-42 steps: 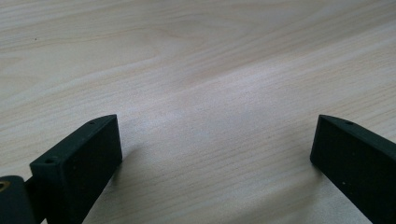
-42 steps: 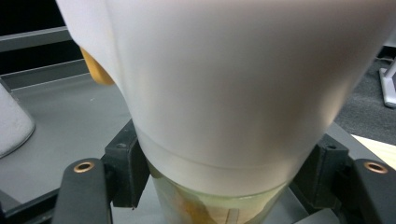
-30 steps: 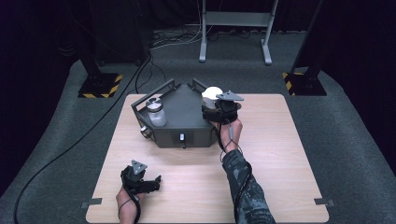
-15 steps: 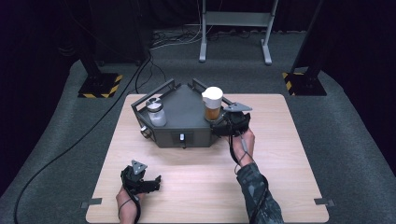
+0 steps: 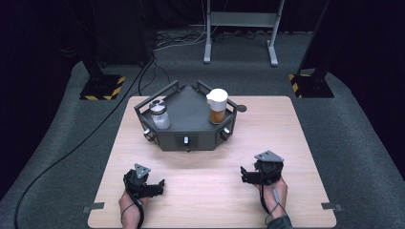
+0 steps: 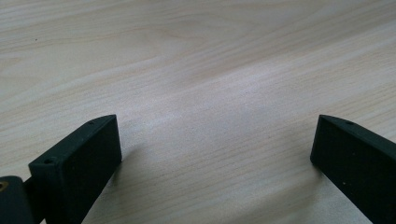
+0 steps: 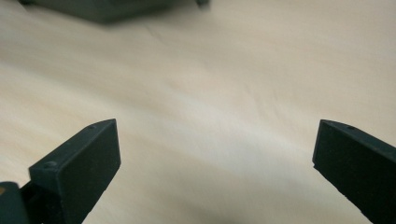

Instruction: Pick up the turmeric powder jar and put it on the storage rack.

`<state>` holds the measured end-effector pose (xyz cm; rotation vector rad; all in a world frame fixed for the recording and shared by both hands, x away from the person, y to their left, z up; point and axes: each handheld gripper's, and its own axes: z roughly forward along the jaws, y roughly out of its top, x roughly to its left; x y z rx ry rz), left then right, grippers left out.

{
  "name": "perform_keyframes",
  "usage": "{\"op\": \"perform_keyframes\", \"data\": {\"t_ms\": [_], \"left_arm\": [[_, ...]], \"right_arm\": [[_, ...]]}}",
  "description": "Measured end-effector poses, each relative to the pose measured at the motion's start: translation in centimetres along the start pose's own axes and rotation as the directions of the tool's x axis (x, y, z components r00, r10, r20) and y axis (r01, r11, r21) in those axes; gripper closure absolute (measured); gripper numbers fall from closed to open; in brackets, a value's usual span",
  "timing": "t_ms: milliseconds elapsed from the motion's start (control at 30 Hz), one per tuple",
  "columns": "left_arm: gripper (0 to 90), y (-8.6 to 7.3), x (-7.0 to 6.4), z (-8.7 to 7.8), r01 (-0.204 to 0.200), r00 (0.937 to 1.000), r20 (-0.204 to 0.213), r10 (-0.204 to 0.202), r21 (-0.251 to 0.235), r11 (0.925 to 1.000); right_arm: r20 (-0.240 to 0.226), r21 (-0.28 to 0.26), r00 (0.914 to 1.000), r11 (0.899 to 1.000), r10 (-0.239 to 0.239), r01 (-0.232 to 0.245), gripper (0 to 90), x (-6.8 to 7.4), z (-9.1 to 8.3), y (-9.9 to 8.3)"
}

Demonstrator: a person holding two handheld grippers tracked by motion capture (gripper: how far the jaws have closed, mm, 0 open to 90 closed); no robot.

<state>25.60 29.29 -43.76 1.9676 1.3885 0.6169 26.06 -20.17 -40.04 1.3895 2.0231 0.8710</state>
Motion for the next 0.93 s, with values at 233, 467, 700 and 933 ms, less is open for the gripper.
{"op": "perform_keyframes", "data": {"t_ms": [233,467,700,933], "left_arm": [[1.6,0.0,0.0,0.0,0.0,1.0,0.0,0.0,0.001,1.0],[1.7,0.0,0.0,0.0,0.0,1.0,0.0,0.0,0.002,1.0],[1.5,0.0,-0.1,0.0,-0.003,1.0,-0.005,0.003,-0.002,1.0],[1.4,0.0,-0.3,0.1,-0.011,0.9999,-0.005,0.011,-0.004,0.9999]], "right_arm": [[0.034,0.039,0.9988,0.999,0.036,-0.037,0.0,-1.0,0.1,-3.4],[0.035,0.031,0.9974,0.998,0.062,-0.064,0.0,-1.4,0.1,-4.1],[0.04,0.026,0.9968,0.997,0.07,-0.071,0.3,-1.3,0.1,-4.4],[0.007,0.016,0.9962,0.996,0.087,-0.087,0.1,-2.1,0.1,-4.6]]}}
